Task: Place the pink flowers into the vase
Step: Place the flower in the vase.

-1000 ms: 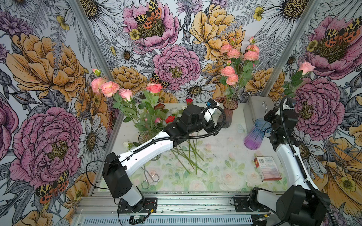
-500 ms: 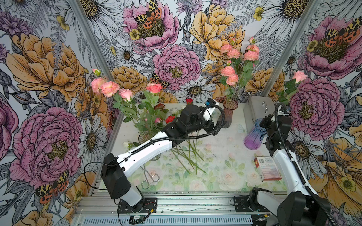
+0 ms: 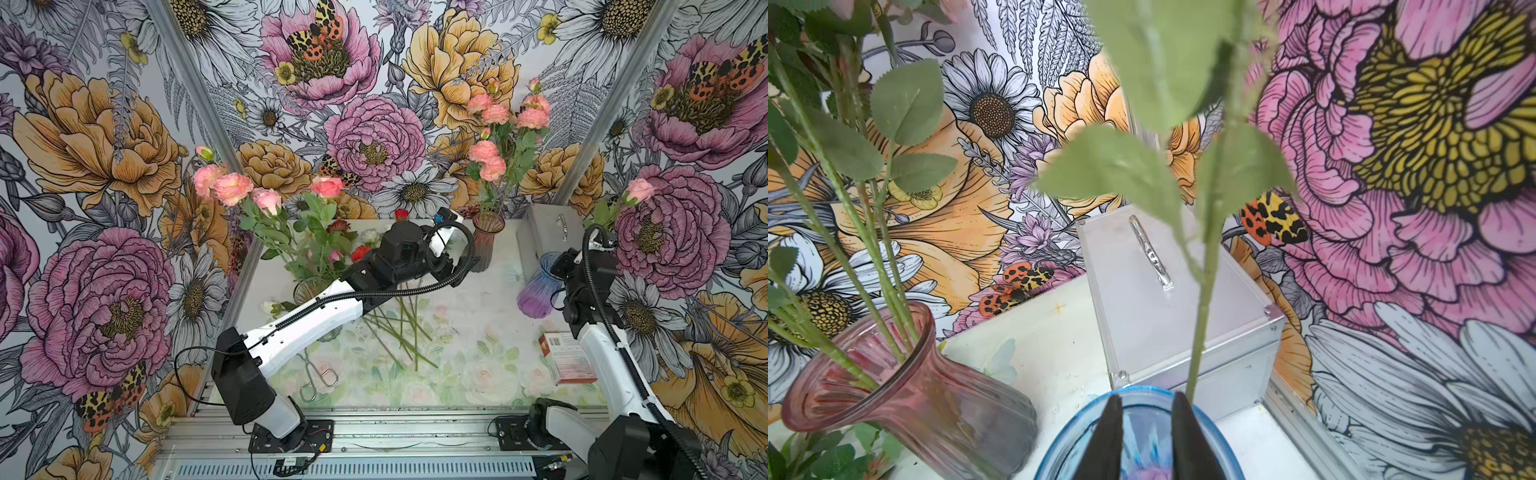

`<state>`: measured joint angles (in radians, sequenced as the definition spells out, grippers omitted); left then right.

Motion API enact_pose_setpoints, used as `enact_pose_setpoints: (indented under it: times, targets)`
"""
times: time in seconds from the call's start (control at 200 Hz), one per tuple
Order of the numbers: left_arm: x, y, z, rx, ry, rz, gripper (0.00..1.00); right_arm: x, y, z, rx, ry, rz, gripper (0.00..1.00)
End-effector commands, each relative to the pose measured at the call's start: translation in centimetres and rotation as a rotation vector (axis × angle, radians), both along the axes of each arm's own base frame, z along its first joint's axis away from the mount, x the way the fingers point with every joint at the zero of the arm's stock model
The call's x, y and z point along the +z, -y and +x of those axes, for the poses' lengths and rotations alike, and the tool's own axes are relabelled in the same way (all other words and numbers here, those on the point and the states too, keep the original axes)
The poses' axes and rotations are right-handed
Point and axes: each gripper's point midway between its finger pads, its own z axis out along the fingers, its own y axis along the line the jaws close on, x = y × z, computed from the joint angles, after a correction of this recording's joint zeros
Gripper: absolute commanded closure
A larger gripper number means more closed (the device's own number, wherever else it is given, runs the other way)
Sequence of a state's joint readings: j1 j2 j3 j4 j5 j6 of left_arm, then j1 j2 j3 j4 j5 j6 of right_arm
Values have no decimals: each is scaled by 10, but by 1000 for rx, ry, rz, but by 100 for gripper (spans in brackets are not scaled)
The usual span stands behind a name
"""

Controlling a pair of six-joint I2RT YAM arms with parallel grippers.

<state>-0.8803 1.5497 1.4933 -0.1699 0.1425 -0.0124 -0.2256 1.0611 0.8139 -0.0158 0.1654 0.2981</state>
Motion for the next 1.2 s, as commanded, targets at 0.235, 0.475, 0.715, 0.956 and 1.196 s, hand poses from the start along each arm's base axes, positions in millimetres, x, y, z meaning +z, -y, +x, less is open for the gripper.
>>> enact_pose_setpoints:
  times: [0.235, 0.475, 0.715, 0.956, 1.196]
  targets:
    - [9, -16, 5, 46, -23, -24, 2, 20, -2, -15, -18, 55, 1, 44]
    - [12, -23, 11, 90, -34, -23, 2, 29, -7, -20, -6, 78, 1, 26]
    - [11, -44, 32, 177, -112, -53, 2, 42, -18, -21, 30, 96, -5, 1]
    - [-3, -60, 47, 250, -181, -53, 2, 70, -53, -22, 162, 137, -58, 1]
    - [8, -75, 53, 305, -206, -104, 2, 78, -127, -16, 504, 134, -63, 1]
